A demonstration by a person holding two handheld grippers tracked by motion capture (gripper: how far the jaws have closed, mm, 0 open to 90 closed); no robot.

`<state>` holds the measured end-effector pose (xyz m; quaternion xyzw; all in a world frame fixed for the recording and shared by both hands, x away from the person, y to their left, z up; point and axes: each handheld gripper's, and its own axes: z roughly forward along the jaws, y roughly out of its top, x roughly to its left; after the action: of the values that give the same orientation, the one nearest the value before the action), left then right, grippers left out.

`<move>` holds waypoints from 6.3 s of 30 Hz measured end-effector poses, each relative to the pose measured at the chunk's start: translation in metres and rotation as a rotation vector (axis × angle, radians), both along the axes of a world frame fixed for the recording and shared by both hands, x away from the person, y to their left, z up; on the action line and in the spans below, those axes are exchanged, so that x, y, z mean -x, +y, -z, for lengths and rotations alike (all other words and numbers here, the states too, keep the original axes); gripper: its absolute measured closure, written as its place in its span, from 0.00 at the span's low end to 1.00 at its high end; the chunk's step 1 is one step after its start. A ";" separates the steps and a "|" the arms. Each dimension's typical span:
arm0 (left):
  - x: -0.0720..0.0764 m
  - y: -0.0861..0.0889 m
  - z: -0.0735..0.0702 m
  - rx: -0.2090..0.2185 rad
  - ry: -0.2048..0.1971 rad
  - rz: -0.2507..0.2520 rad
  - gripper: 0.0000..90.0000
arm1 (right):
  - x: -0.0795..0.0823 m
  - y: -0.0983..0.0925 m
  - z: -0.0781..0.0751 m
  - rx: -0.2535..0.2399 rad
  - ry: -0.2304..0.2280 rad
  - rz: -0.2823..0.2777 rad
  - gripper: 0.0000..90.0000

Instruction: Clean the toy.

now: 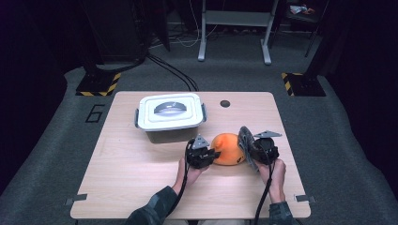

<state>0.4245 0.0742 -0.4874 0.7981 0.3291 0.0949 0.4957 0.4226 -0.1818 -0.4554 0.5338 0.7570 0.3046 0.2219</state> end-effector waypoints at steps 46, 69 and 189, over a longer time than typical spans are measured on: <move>-0.003 -0.002 -0.002 -0.014 -0.002 -0.001 0.85 | 0.010 0.031 -0.030 0.014 -0.082 -0.113 0.81; -0.002 -0.002 -0.001 -0.008 -0.006 -0.007 0.85 | -0.013 -0.014 0.035 -0.018 0.109 0.020 0.82; -0.003 -0.021 -0.038 -0.140 -0.176 0.139 0.94 | 0.021 0.010 -0.051 -0.006 -0.162 -0.052 0.85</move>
<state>0.4272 0.0536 -0.4494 0.8401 0.2210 0.1529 0.4712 0.4018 -0.1718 -0.4048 0.4880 0.7494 0.3547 0.2729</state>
